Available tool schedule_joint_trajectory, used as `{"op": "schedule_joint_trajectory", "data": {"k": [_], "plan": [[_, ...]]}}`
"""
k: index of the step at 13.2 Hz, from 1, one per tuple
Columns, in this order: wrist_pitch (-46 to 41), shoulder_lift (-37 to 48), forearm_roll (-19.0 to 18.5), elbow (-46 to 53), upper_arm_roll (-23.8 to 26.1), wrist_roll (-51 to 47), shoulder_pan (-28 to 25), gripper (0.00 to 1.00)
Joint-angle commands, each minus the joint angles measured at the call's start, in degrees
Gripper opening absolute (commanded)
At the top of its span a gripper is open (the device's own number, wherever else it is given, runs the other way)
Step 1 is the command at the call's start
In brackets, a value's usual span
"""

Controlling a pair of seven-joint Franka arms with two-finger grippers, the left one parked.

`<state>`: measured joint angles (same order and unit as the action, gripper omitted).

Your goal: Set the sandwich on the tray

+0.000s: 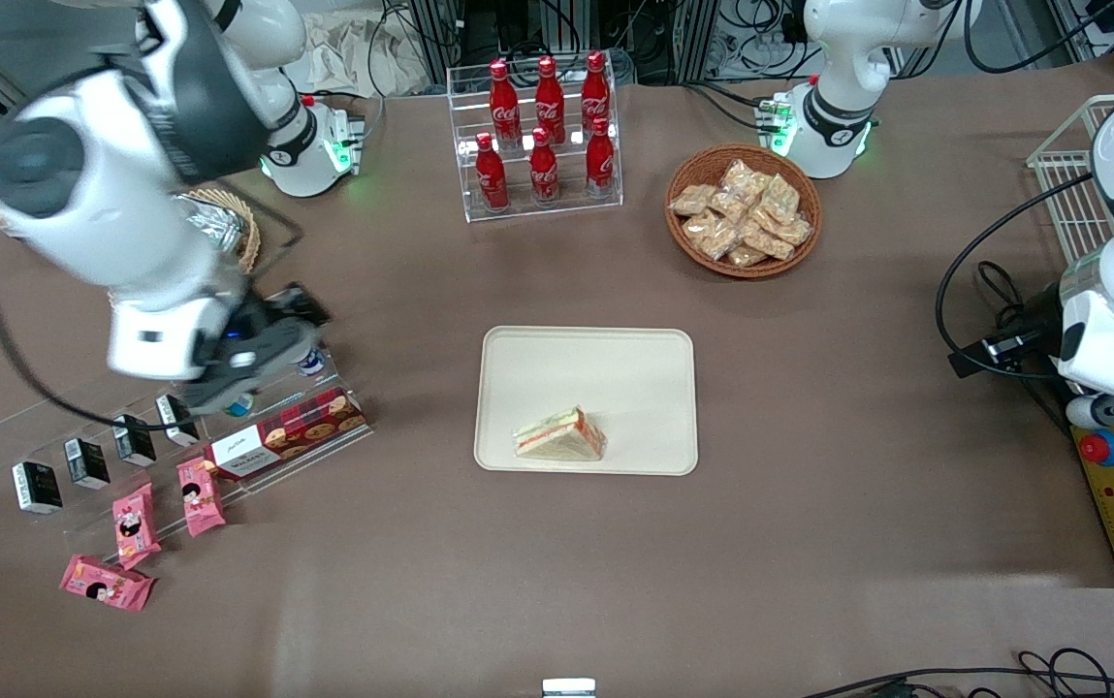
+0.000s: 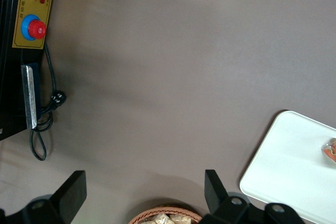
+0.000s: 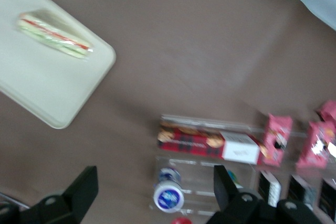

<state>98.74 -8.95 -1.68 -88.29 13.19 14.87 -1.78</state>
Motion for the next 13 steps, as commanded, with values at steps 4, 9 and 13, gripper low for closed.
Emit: {"op": "schedule_joint_trajectory", "data": {"k": [4,9,13], "plan": [[-3.81,3.23,2.99,-1.36,-10.98,-0.46,1.17,0.98],[-7.85,4.47,4.94,0.83,-14.50,-4.68,1.43,0.98],[-8.48,4.21,4.67,0.84,-16.79,-3.98,1.78,0.98]]}}
